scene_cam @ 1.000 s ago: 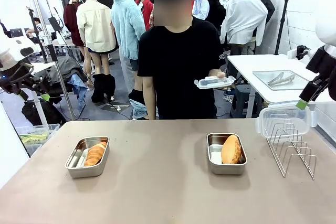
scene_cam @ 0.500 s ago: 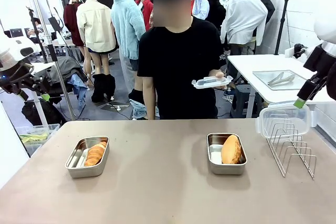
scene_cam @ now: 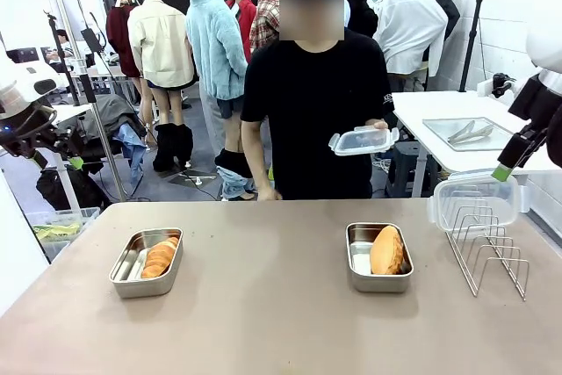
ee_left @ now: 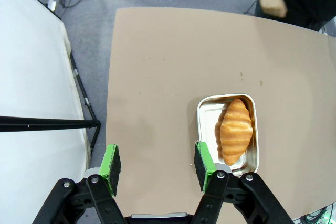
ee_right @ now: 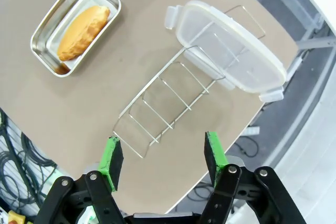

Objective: Place the bread in airtight containers.
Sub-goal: Pick up one Airtight Container lid and hand it to the human.

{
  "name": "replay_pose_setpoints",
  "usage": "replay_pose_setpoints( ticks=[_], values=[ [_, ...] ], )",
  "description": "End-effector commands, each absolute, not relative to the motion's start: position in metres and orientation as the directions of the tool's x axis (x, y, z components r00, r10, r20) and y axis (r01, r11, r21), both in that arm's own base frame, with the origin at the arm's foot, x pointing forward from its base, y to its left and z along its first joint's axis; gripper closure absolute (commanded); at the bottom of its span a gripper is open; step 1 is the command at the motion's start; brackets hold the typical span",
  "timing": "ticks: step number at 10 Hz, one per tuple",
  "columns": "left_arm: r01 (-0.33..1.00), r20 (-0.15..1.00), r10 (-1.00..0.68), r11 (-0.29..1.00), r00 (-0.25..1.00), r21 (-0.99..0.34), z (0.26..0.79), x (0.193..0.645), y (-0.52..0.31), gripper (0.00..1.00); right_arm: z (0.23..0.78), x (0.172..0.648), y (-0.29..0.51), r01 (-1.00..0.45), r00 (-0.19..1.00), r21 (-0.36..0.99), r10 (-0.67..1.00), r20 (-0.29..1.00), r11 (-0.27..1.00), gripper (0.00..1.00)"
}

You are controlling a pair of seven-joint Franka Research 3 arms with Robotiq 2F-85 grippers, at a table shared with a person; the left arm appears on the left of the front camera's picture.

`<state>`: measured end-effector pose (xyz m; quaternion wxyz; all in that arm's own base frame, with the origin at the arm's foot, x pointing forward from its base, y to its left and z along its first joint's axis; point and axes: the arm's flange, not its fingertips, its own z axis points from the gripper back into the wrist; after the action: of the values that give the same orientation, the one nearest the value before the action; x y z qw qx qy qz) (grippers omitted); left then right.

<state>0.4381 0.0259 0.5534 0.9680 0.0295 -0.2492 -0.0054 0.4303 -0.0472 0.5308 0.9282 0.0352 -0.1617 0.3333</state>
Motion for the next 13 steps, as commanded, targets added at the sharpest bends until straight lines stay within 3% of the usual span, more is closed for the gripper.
replay_pose_setpoints(
  ticks=[1,13],
  values=[
    [-0.023,0.484,-0.007,0.998,0.875,0.057,0.5540,0.4373,0.0256,0.26,0.5345,0.4325,-0.0471,-0.626,0.735,-0.046,0.609,0.298,0.778,0.22],
    [-0.023,0.484,-0.007,0.998,0.875,0.057,0.5540,0.4373,0.0256,0.26,0.5345,0.4325,-0.0471,-0.626,0.735,-0.046,0.609,0.298,0.778,0.22]
  ],
)
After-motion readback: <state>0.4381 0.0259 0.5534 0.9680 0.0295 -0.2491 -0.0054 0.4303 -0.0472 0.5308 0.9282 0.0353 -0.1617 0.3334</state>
